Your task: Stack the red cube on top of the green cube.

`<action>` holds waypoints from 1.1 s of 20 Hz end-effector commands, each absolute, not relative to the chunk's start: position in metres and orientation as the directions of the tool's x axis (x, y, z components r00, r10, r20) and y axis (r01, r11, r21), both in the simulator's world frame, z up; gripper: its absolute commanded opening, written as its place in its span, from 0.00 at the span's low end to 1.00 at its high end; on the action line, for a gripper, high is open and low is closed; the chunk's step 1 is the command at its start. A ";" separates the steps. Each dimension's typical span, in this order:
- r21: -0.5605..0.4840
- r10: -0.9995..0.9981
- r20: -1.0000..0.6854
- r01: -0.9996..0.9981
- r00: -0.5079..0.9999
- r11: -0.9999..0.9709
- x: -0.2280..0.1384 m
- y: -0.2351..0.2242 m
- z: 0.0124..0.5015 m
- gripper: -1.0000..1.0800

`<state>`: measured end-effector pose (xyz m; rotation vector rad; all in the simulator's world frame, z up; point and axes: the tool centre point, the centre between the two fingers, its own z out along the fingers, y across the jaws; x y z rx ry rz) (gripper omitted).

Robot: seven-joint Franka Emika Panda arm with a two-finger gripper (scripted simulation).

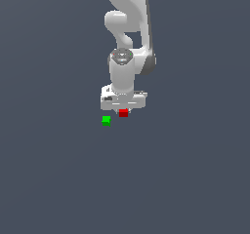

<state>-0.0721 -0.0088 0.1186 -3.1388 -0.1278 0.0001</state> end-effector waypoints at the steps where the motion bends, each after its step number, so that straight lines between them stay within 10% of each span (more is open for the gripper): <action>1: 0.000 0.080 0.000 0.080 0.997 -0.997 -0.073 -0.015 0.115 0.00; 19: 0.001 0.080 0.000 0.080 0.997 -0.997 -0.082 -0.099 0.062 0.00; 20: 0.001 0.080 0.000 0.080 0.997 -0.997 -0.082 -0.099 0.062 0.96; 22: 0.001 0.080 0.000 0.080 0.997 -0.997 -0.082 -0.099 0.062 0.96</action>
